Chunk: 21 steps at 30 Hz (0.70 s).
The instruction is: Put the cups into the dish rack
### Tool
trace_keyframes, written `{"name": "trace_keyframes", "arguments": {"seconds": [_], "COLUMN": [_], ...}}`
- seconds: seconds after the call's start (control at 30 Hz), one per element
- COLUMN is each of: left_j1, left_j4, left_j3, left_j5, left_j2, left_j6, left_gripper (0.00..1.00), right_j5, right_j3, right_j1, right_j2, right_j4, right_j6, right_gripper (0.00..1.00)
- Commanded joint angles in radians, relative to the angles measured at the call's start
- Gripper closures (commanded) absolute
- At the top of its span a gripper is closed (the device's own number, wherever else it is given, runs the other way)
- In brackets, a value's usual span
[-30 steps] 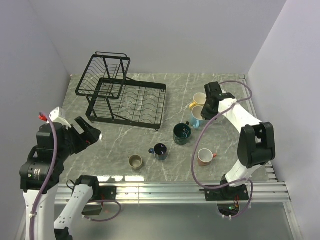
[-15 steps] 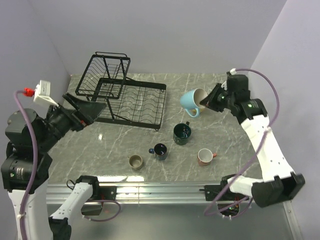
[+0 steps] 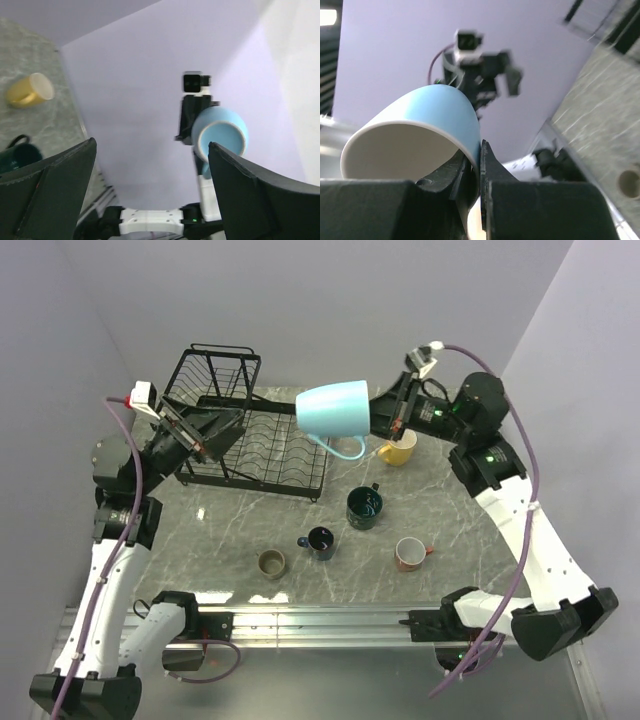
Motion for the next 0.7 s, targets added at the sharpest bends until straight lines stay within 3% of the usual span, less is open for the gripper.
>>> {"name": "trace_keyframes", "arguments": {"seconds": [0.0,0.27,0.43,0.67], "left_j1": [-0.011,-0.178,-0.317,-0.384], "left_j4": [0.417,0.361,0.238,0.134], "left_j3": [-0.041,0.038,0.062,0.141], "left_j5": [0.01,-0.064,-0.159,-0.239], "left_j2": [-0.024,0.036,0.037,0.082], "left_j6": [-0.194,-0.114,-0.007,0.097], "left_gripper": [0.01,0.01,0.01,0.01], "right_j5": [-0.074,-0.026,-0.019,-0.008], "right_j3": [0.046,0.071,0.127,0.097], "right_j1": [0.048,0.117,0.163,0.206], "right_j2": [0.029,0.101,0.153,0.161], "right_j4": [0.139,0.186,0.177,0.225], "right_j6": [0.075,0.107,0.103,0.124], "right_gripper": [1.0,1.0,1.0,1.0]}}
